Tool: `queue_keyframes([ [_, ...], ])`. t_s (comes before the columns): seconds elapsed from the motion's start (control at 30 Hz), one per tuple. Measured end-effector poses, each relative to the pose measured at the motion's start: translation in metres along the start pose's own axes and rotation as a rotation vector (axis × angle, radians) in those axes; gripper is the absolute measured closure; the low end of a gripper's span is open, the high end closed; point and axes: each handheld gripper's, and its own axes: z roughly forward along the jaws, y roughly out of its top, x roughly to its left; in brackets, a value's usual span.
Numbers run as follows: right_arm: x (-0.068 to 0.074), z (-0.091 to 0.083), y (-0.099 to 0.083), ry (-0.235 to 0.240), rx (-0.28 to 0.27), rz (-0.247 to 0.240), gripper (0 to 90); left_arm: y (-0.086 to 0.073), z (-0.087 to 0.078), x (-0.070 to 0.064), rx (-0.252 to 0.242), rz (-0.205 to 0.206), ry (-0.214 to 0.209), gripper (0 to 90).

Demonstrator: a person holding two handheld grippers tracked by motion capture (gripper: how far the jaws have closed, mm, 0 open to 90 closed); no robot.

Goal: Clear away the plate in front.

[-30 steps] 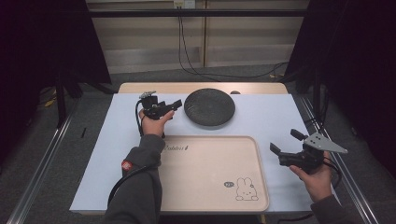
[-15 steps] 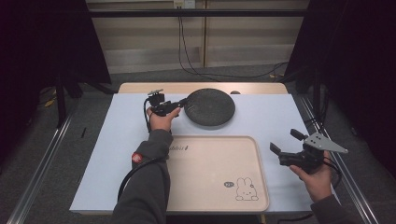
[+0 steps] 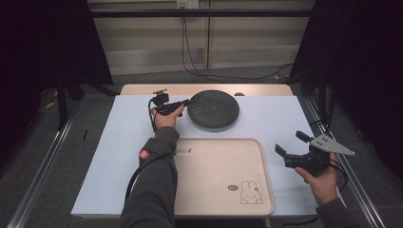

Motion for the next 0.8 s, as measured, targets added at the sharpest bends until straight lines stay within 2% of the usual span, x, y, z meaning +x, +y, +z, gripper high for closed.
queue_keyframes([
  [0.3, 0.0, 0.0, 0.0, 0.003, -0.004, 0.004, 3.8, 0.001, 0.01, 0.004, 0.023, 0.003, 0.032, 31.2],
  [0.37, 0.0, 0.0, 0.0, 0.004, -0.002, 0.007, 3.8, 0.0, 0.013, 0.004, 0.013, -0.002, 0.017, 33.5],
  [0.4, -0.001, 0.0, 0.0, 0.005, -0.002, 0.004, 3.8, -0.001, 0.016, 0.003, 0.024, -0.042, 0.002, 34.8],
  [0.53, -0.001, 0.001, 0.0, 0.013, 0.002, 0.007, 3.9, -0.003, 0.023, 0.003, 0.038, -0.041, 0.006, 36.9],
  [0.57, -0.001, 0.001, 0.0, 0.013, 0.002, 0.01, 4.0, -0.005, 0.027, 0.003, 0.051, -0.059, -0.01, 39.2],
  [0.6, -0.001, 0.001, 0.0, 0.013, 0.002, 0.01, 4.0, -0.005, 0.027, 0.003, 0.051, -0.059, -0.01, 40.9],
  [0.63, 0.0, 0.001, 0.0, 0.019, 0.005, 0.012, 3.9, -0.005, 0.029, 0.003, 0.065, -0.04, -0.005, 40.9],
  [0.8, -0.001, 0.001, 0.0, 0.018, 0.002, 0.004, 3.8, -0.006, 0.04, -0.001, 0.064, -0.064, -0.027, 49.9],
])
